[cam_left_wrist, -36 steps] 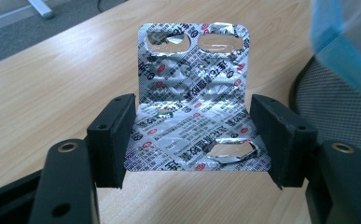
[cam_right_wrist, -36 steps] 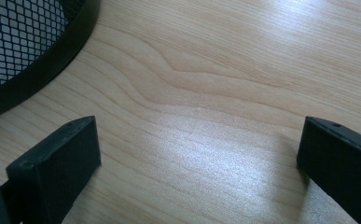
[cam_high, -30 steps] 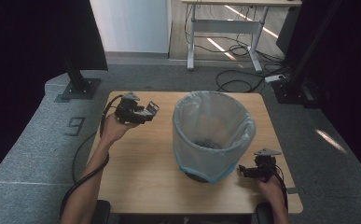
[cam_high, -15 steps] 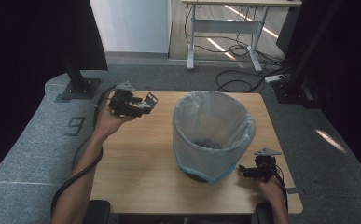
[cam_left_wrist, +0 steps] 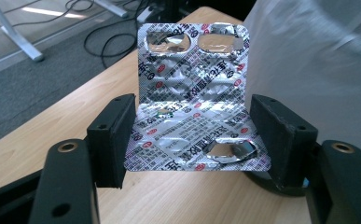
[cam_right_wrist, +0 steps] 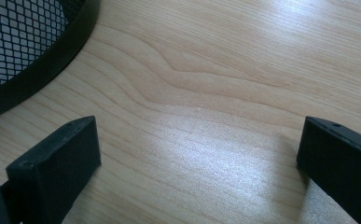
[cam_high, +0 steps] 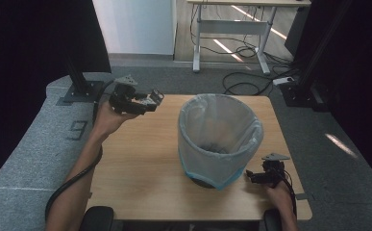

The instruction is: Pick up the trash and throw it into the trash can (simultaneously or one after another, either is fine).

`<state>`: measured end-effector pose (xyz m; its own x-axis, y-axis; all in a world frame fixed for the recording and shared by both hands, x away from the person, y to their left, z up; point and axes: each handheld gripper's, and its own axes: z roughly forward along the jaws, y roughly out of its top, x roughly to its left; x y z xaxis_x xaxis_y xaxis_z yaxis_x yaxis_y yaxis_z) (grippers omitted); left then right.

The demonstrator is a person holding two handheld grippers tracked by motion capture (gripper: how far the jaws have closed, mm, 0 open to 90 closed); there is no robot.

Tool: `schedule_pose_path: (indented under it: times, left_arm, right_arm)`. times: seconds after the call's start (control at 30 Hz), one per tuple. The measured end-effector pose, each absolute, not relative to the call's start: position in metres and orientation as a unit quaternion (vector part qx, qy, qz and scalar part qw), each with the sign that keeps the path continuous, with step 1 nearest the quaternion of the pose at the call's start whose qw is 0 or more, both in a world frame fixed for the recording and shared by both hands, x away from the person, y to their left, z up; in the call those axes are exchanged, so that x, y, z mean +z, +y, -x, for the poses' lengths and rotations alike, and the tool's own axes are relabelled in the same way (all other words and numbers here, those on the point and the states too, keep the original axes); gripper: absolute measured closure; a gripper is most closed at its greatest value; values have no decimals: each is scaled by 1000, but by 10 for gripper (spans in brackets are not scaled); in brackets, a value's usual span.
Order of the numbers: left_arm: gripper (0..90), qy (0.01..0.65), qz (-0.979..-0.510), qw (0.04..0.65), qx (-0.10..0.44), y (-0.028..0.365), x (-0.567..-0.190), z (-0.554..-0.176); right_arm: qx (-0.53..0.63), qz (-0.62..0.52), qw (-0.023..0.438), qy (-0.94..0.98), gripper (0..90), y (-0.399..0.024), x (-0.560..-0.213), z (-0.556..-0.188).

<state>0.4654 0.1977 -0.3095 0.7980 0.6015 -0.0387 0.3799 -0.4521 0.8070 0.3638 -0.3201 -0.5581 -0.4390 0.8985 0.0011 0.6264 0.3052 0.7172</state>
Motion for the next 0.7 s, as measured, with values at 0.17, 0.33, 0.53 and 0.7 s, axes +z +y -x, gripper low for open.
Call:
schedule_pose_path:
  times: [0.17, 0.33, 0.53, 0.7]
  left_arm:
    - [340, 282, -843, 439, 128, 192, -298, -461]
    - [341, 270, -846, 442, 128, 183, -285, -456]
    - [341, 249, -848, 453, 119, 170, -271, -450]
    - [341, 232, -849, 462, 109, 157, -262, -445]
  right_arm:
    - [330, -488, 206, 781, 0, -320, -558, -364]
    - [331, -488, 206, 781, 0, -320, -558, -364]
    - [330, -488, 206, 781, 0, -320, -558, -364]
    - [331, -488, 206, 781, 0, -320, -558, -364]
